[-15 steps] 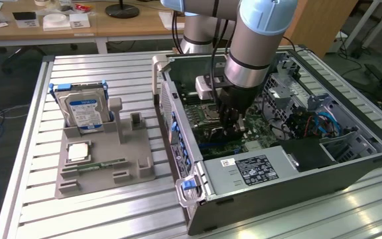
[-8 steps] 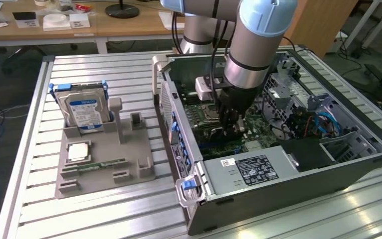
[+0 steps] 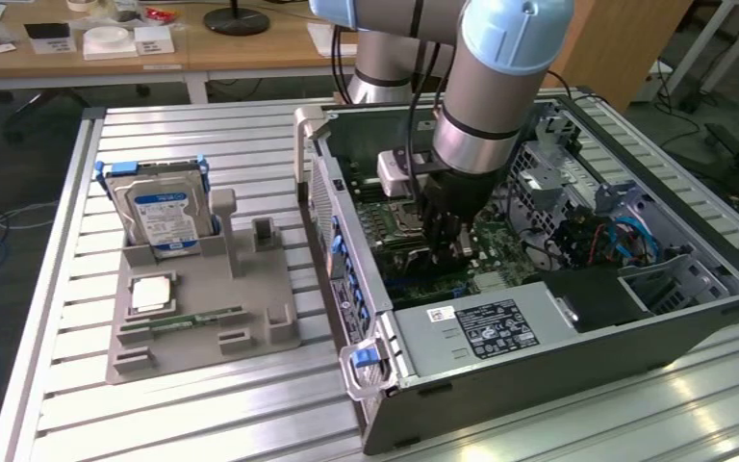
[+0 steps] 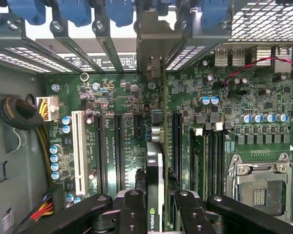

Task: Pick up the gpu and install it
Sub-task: 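Insert the gpu into the slot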

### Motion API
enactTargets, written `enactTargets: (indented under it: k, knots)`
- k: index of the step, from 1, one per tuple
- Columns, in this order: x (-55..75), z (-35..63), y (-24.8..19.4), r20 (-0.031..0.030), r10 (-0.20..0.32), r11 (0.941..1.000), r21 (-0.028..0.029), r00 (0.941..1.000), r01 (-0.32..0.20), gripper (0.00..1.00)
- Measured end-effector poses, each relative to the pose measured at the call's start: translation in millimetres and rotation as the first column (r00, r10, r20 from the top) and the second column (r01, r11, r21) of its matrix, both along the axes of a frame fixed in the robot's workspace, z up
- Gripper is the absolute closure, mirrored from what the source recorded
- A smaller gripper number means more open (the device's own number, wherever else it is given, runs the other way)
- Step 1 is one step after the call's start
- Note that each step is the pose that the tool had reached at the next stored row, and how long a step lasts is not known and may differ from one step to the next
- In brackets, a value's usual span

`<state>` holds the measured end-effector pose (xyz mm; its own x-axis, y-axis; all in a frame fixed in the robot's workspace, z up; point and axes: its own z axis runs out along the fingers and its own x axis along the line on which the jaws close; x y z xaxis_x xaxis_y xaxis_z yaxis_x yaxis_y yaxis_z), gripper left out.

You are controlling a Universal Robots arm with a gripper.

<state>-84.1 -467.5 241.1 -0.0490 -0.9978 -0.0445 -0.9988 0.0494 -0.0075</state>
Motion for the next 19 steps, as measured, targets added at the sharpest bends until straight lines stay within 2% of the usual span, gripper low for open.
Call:
enactTargets:
  k: [19]
  knots:
    - [0.0, -2.8, 0.0, 0.0002, 0.0, 1.0, 0.0004, 1.0, 0.0, 0.73]
